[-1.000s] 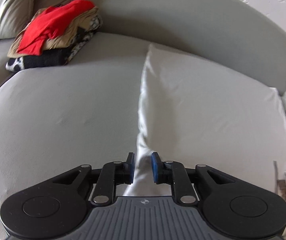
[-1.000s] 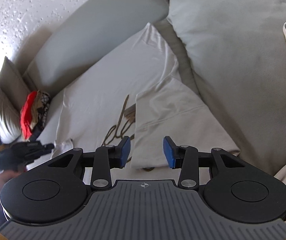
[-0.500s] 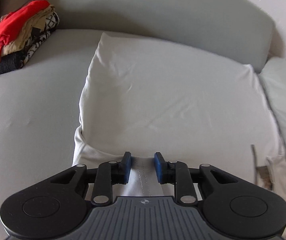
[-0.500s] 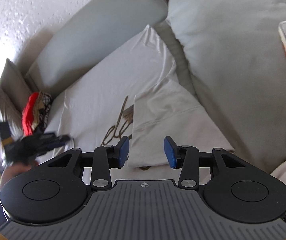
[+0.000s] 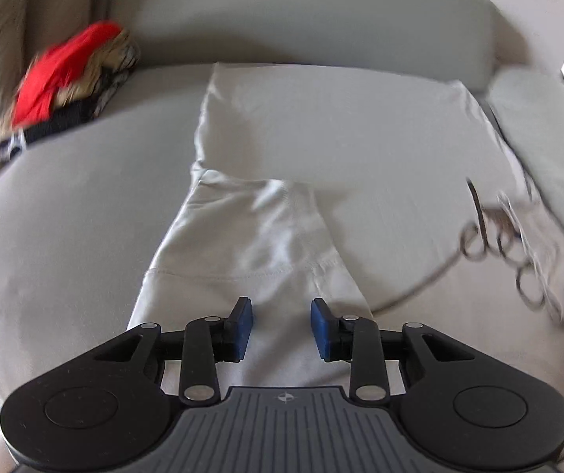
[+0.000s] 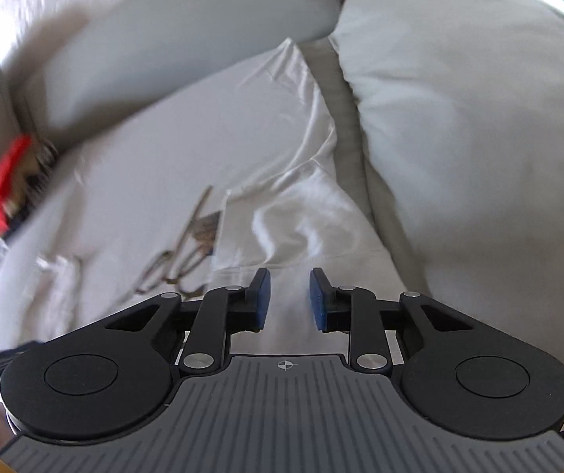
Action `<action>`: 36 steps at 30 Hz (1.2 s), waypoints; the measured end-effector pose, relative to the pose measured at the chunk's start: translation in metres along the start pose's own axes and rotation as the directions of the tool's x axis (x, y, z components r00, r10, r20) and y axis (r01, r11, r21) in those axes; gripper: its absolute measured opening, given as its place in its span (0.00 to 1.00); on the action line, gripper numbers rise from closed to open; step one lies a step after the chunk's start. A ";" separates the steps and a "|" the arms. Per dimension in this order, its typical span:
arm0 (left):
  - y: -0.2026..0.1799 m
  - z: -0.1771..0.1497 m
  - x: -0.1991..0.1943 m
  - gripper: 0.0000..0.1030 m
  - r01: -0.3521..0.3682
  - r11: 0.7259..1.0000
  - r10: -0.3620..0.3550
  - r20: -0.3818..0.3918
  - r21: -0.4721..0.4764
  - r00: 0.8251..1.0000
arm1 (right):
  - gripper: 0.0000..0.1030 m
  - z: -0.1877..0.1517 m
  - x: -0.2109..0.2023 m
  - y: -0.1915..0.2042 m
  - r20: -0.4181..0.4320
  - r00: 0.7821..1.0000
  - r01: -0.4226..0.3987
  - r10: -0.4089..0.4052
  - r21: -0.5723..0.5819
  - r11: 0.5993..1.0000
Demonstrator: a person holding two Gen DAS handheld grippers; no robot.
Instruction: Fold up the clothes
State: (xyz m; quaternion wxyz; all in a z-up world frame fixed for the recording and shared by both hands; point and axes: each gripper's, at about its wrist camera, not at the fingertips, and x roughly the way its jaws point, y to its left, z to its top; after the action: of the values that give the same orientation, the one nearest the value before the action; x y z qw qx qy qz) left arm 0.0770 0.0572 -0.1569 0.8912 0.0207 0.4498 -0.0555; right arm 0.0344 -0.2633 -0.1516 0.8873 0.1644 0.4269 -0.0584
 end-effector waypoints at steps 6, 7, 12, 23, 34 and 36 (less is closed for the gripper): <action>-0.010 -0.021 -0.021 0.30 -0.016 1.000 0.017 -0.019 0.016 1.000 | 0.33 -0.020 -0.012 0.003 -0.039 0.990 0.130 -0.135 -0.112 0.985; -0.013 -0.026 -0.026 0.30 -0.015 0.999 0.016 -0.022 0.030 1.000 | 0.33 -0.023 -0.019 -0.001 -0.058 0.990 0.122 -0.129 -0.108 0.987; -0.008 -0.040 -0.047 0.33 0.032 0.998 -0.036 -0.092 -0.052 0.995 | 0.36 -0.029 -0.042 -0.020 -0.151 0.986 0.064 -0.069 -0.034 0.997; -0.010 -0.026 -0.032 0.33 -0.043 0.998 0.042 -0.027 -0.046 0.999 | 0.39 -0.047 -0.046 0.031 -0.140 0.987 -0.096 0.076 -0.146 0.985; -0.045 -0.080 -0.049 0.34 0.051 0.995 -0.039 -0.137 0.089 0.990 | 0.39 -0.095 -0.068 0.020 -0.308 0.950 -0.094 0.053 -0.121 0.988; -0.044 -0.086 -0.052 0.33 0.090 0.993 -0.077 -0.164 0.073 0.983 | 0.39 -0.096 -0.073 0.017 -0.288 0.956 -0.095 0.063 -0.097 0.991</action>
State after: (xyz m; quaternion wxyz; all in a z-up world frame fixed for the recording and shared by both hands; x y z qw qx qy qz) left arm -0.0273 0.0252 -0.1653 0.8472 0.0418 0.5183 -0.1089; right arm -0.0784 -0.2170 -0.1469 0.8262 0.1390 0.5453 0.0249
